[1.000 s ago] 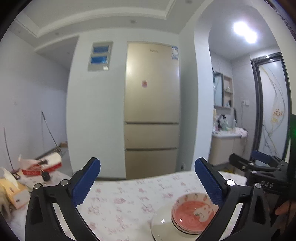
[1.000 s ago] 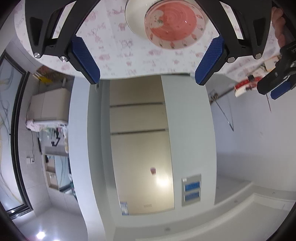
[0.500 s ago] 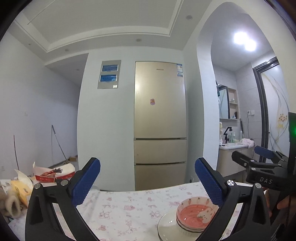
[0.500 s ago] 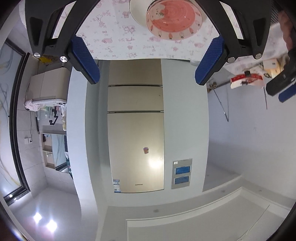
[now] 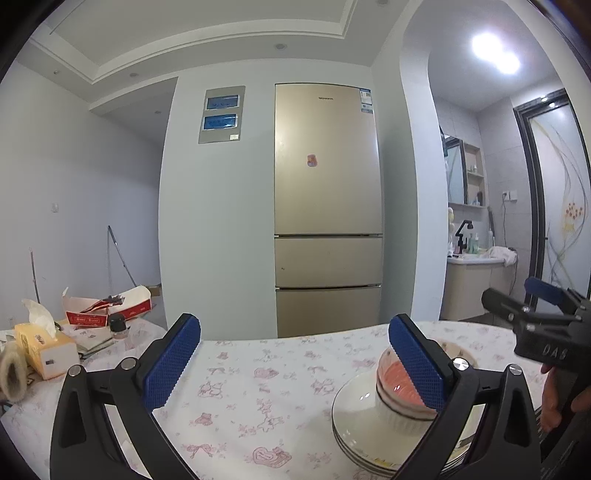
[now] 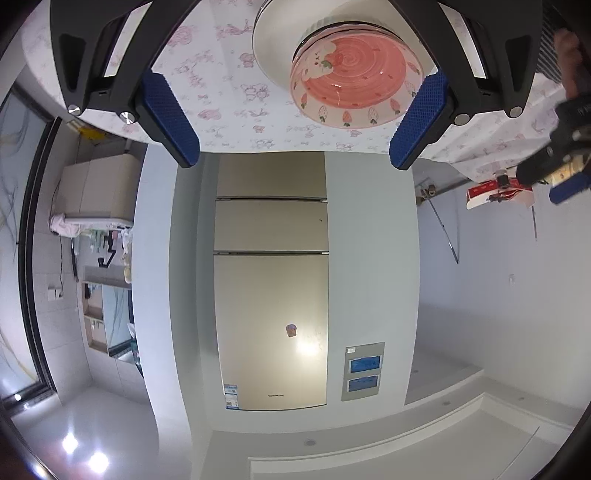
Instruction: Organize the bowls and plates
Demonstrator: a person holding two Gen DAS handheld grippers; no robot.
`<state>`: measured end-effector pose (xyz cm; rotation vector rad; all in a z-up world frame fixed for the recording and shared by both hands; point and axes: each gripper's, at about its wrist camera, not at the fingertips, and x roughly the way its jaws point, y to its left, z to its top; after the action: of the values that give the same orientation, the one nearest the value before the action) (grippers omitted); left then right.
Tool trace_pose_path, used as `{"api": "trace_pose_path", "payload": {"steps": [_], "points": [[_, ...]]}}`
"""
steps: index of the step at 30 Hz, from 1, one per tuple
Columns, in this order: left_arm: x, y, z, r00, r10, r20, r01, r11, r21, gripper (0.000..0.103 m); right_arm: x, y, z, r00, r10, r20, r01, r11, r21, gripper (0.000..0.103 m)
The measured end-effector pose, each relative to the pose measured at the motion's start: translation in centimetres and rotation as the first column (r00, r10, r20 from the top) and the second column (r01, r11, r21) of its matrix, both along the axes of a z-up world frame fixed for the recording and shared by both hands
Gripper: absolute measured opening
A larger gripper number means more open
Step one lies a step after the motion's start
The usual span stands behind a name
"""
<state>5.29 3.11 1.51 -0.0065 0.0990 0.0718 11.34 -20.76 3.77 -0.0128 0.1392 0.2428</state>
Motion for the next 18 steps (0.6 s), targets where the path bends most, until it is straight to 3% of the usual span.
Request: {"api": "trace_pose_path", "payload": {"steps": [6, 12, 18], "points": [[0.7, 0.4, -2.6, 0.999, 0.039, 0.007, -0.039, 0.999, -0.016, 0.103, 0.2, 0.0, -1.7, 1.0, -0.016, -0.008, 0.016, 1.0, -0.012, 0.103], [1.6, -1.1, -4.3, 0.999, 0.01, -0.037, -0.009, 0.999, 0.048, 0.103, 0.0, 1.1, -3.7, 0.999, -0.02, -0.027, 0.018, 0.998, -0.061, 0.103], [1.8, 0.0, -4.6, 0.998, 0.042, -0.051, -0.042, 0.999, 0.004, 0.103, -0.4, 1.8, -3.7, 1.0, 0.0, -0.023, -0.002, 0.995, -0.096, 0.103]]}}
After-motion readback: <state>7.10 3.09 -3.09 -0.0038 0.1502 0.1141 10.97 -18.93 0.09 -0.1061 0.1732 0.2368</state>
